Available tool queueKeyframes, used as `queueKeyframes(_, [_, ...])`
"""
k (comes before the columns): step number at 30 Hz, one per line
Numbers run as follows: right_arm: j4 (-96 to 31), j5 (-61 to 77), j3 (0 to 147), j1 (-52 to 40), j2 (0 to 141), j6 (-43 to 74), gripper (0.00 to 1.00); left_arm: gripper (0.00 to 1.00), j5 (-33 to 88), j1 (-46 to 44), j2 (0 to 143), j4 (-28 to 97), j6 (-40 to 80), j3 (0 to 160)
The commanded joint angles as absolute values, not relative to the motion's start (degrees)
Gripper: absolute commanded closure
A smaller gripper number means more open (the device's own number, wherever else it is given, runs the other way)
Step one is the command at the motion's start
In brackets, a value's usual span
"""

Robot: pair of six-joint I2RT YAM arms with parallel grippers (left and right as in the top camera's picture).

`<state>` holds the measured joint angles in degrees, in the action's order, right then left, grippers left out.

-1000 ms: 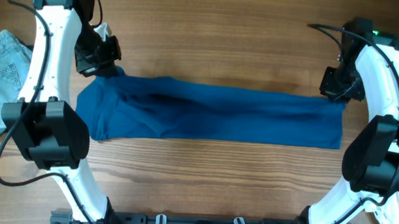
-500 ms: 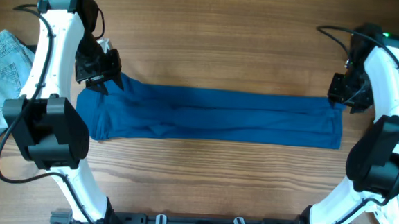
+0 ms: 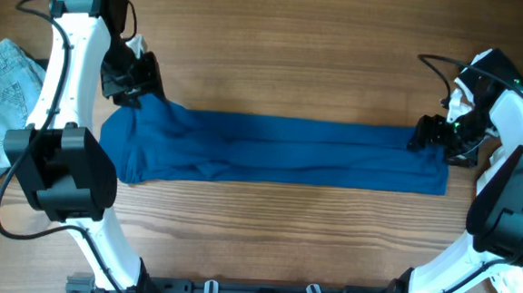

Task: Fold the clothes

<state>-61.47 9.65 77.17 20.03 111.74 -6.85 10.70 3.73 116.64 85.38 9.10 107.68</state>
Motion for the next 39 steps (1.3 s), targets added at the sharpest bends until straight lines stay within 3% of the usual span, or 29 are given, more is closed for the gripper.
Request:
queueKeyframes(1, [-58.98, 11.25, 73.52, 19.94, 111.33, -9.04, 0.10, 0.50, 8.45, 4.03, 115.09, 80.86, 13.43, 104.20])
queueKeyframes(4, [-56.01, 7.70, 71.57, 19.94, 111.33, -8.71, 0.05, 0.48, 6.74, 4.03, 115.11, 76.88, 14.70, 100.38])
queueKeyframes(12, [-53.74, -4.32, 71.50, 19.97, 111.33, -1.10, 0.04, 0.41, -2.48, 4.49, 115.20, 62.04, 20.47, 86.59])
queueKeyframes(18, [-54.89, 10.11, 71.50, 19.94, 111.44, -7.57, 0.01, 0.40, -2.72, 8.21, 115.24, 58.70, 21.96, 80.58])
queueKeyframes(23, [-55.53, 10.44, 71.48, 19.94, 112.84, -7.46, 0.00, 0.37, -2.68, 11.73, 115.24, 61.41, 23.00, 80.58])
queueKeyframes(26, [-55.29, 12.01, 71.48, 19.90, 114.80, -7.55, 0.02, 0.26, -2.02, 12.56, 115.24, 60.20, 22.83, 80.58])
queueKeyframes(28, [-54.96, 14.09, 71.48, 19.86, 115.61, -7.55, 0.06, 0.24, -1.83, 12.56, 115.24, 59.18, 22.79, 80.58])
queueKeyframes(29, [-54.61, 14.37, 71.48, 19.84, 115.85, -7.60, 0.09, 0.23, -1.02, 12.53, 115.24, 58.61, 22.79, 80.58])
queueKeyframes(33, [-53.41, 14.83, 71.48, 19.84, 115.87, -8.25, 0.62, 0.22, 2.13, 12.49, 115.15, 57.60, 22.79, 80.64])
queueKeyframes(35, [-52.31, 15.38, 71.48, 19.84, 115.87, -8.99, 0.94, 0.19, 2.11, 12.88, 114.17, 58.26, 22.79, 81.36])
queueKeyframes(39, [-50.87, 14.70, 72.55, 19.97, 115.52, -8.67, 0.96, 0.17, 2.11, 13.78, 108.31, 61.17, 22.76, 83.35])
